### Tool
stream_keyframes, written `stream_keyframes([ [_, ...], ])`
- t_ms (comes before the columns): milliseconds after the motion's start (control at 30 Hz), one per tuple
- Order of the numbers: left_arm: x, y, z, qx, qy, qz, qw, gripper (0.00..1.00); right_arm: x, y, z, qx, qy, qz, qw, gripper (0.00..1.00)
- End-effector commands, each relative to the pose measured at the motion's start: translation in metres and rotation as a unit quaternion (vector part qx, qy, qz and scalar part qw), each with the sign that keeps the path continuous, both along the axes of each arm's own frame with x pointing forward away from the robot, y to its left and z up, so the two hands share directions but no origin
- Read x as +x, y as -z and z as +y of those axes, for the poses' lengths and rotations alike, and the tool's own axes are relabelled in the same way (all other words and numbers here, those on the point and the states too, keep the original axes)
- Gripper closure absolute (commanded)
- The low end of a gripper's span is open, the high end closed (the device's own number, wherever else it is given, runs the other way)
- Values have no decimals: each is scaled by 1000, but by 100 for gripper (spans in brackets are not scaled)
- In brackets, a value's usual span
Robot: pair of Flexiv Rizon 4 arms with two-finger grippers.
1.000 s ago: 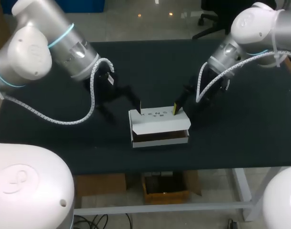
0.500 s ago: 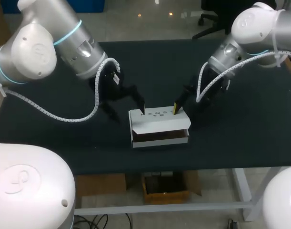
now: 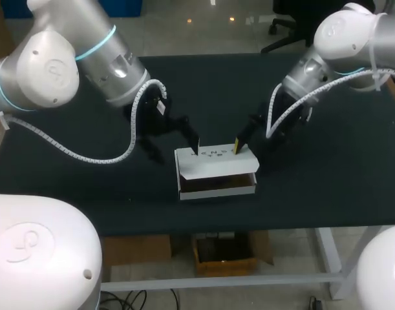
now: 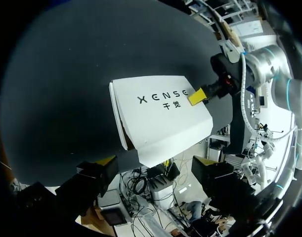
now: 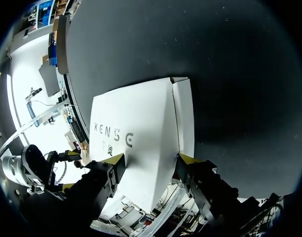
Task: Assemble the packaging by folding the flat box into shape, placing the metal phone stand inside, and closing the box properly
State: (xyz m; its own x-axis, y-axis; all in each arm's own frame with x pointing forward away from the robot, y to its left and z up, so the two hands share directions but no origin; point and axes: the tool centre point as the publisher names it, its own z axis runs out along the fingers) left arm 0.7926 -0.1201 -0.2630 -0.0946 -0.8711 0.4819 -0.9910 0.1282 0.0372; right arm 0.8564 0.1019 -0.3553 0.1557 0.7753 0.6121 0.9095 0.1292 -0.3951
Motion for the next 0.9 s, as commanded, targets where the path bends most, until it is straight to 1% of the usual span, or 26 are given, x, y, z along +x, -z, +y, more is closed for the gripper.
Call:
stream_keyframes([
  [33, -1, -1, 0, 2, 0, 0, 1000, 0, -2, 0, 1, 0, -3, 4, 1000, 34],
  [133, -1, 0, 1, 1, 1, 1, 1000, 0, -2, 0, 1, 0, -2, 4, 1000, 36],
  [267, -1, 0, 1, 1, 2, 1, 1000, 0, -2, 1, 1, 1, -2, 5, 1000, 47],
  [367, -1, 0, 1, 0, 2, 2, 1000, 0, -3, 1, 1, 1, -1, 4, 1000, 51],
  [833, -2, 0, 1, -1, 5, 2, 1000, 0, -3, 1, 0, 1, -3, 4, 1000, 50],
  [900, -2, 1, 1, -2, 5, 3, 1000, 0, -3, 1, 0, 1, -3, 4, 1000, 48],
])
